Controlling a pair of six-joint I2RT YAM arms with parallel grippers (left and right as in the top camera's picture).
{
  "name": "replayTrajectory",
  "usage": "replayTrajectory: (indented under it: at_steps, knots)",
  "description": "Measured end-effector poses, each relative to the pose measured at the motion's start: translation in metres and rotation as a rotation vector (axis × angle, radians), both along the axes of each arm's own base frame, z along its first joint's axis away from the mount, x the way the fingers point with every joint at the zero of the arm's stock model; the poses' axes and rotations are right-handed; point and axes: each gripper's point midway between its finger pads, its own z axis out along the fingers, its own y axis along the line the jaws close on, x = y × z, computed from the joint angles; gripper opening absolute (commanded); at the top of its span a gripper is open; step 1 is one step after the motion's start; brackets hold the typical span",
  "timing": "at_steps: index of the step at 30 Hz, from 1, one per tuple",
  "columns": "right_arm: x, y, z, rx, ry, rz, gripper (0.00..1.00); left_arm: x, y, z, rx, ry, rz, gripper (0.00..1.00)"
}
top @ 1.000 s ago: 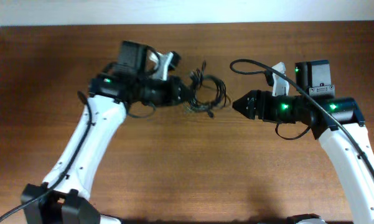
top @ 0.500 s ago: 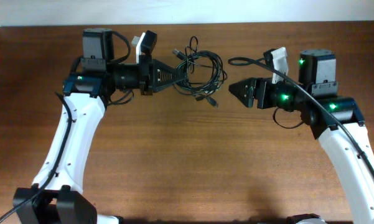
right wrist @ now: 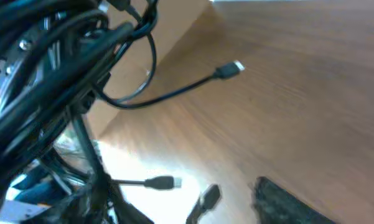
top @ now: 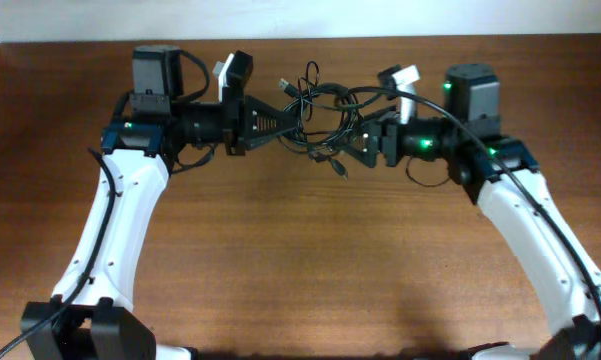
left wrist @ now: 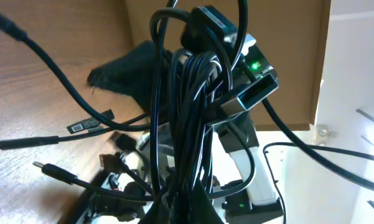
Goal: Untangle cables
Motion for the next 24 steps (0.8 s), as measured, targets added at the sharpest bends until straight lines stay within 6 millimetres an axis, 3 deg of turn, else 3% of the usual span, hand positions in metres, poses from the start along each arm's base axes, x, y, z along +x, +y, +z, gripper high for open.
replayTrajectory:
  at_steps: [2, 4, 7, 10, 13, 16, 20, 21, 24]
  knots:
    - [0.003, 0.009, 0.002, 0.02, -0.023, 0.019, 0.16, 0.0, 0.0, 0.0, -0.001, 0.004, -0.001, 0.0]
    - [0.007, 0.01, 0.002, 0.024, -0.018, 0.005, 0.04, 0.0, 0.0, 0.0, -0.001, 0.008, -0.001, 0.0]
    - [0.014, -0.002, -0.004, 0.012, 0.04, -0.054, 0.04, 0.0, -0.001, 0.0, 0.002, -0.006, -0.001, 0.0]
    - [0.017, -0.035, -0.013, -0.024, 0.138, -0.158, 0.04, 0.002, 0.0, -0.002, 0.014, -0.079, -0.001, 0.01]
    - [0.002, -0.075, 0.008, -0.049, 0.146, -0.276, 0.04, 0.004, 0.003, -0.003, 0.025, -0.187, -0.001, 0.05]
    - [-0.018, -0.101, 0.033, -0.067, 0.109, -0.373, 0.04, 0.009, 0.01, -0.007, 0.056, -0.293, 0.018, 0.05]
    - [-0.04, -0.122, 0.053, -0.091, 0.063, -0.469, 0.04, 0.015, 0.02, -0.039, 0.214, -0.205, 0.101, 0.0]
    - [-0.046, -0.124, 0.054, -0.1, 0.064, -0.483, 0.04, 0.017, 0.027, -0.058, 0.312, -0.151, 0.142, 0.0]
    - [-0.054, -0.128, 0.047, -0.131, 0.103, -0.512, 0.04, 0.015, 0.042, -0.085, 0.469, -0.095, 0.184, 0.0]
